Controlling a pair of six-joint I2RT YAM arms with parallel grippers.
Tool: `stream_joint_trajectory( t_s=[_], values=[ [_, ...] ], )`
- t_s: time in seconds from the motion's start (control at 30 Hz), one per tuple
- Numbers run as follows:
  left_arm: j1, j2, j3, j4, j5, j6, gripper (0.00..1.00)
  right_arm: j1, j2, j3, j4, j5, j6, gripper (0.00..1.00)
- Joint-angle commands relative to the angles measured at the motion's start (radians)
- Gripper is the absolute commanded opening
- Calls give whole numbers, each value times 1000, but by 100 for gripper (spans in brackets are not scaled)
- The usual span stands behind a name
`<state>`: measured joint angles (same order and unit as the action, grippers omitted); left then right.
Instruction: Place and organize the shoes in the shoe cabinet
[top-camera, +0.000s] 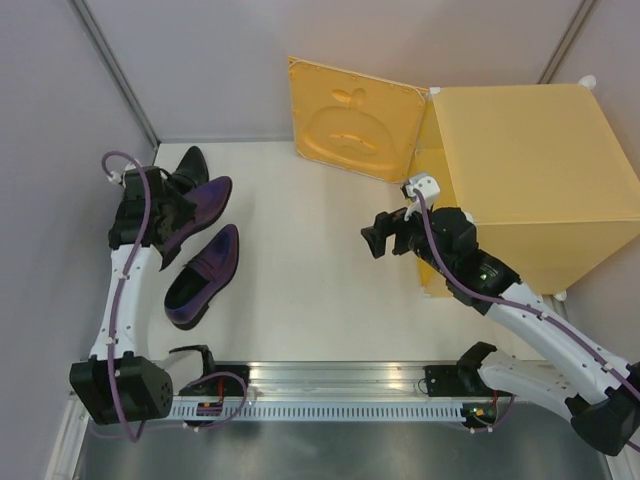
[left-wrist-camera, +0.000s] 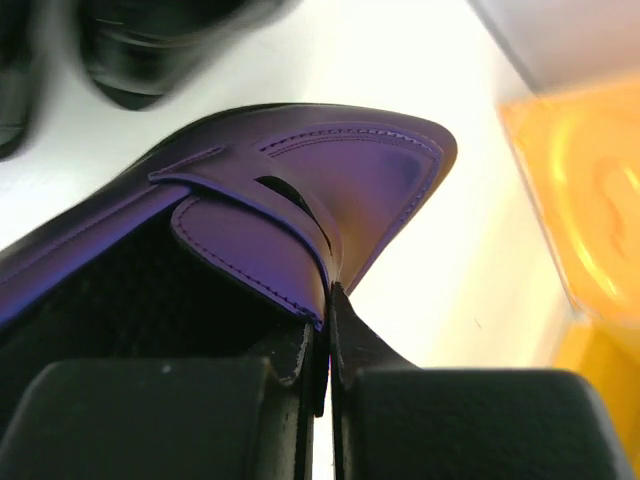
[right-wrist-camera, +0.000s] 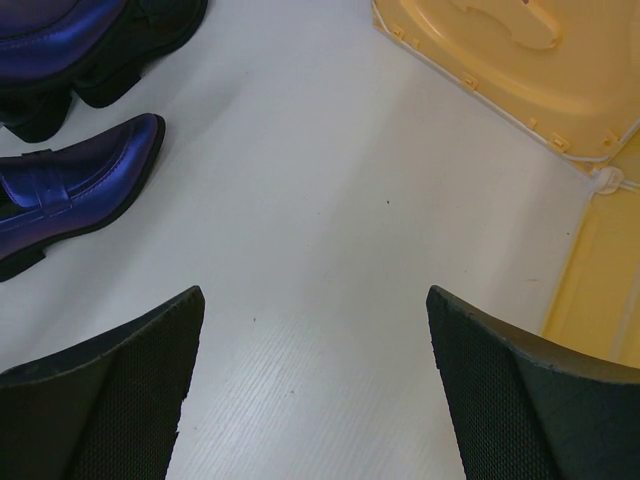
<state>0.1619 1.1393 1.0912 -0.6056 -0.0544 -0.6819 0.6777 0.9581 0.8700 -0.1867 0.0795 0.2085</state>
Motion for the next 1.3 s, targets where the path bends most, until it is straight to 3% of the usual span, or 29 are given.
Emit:
stream_joint_trajectory(
  t_s=[0.0, 0.2, 0.37, 0.67, 0.9, 0.93, 0.97, 1.03, 1.13, 1.27],
  values=[
    [-157, -3, 102, 32, 100, 42, 2, 0, -47, 46, -34, 26, 17, 95],
    [-497, 123, 200, 52, 59, 15, 2, 0, -133, 58, -88, 48, 38, 94],
    [-686, 285, 246, 154, 16, -4, 2, 2, -177, 60, -123, 46, 49, 94],
    [-832, 553, 260, 372, -22, -71, 2, 2, -199, 40, -157, 42, 57, 94],
    [-854, 697, 234, 521, 50, -96, 4, 3, -191, 17, -157, 36, 61, 94],
    [-854, 703, 227, 532, 50, -96, 7, 2, -187, 14, -157, 37, 66, 94],
    [-854, 703, 211, 530, 50, -99, 17, 2, -185, 12, -158, 37, 68, 94],
    [-854, 683, 191, 529, 50, -103, 29, 2, -176, 14, -157, 36, 75, 94],
    [-854, 622, 144, 527, 50, -100, 62, 2, -160, 27, -155, 20, 89, 94],
    [-852, 513, 112, 498, 48, -88, 91, 3, -125, 63, -160, -9, 107, 94]
  ],
)
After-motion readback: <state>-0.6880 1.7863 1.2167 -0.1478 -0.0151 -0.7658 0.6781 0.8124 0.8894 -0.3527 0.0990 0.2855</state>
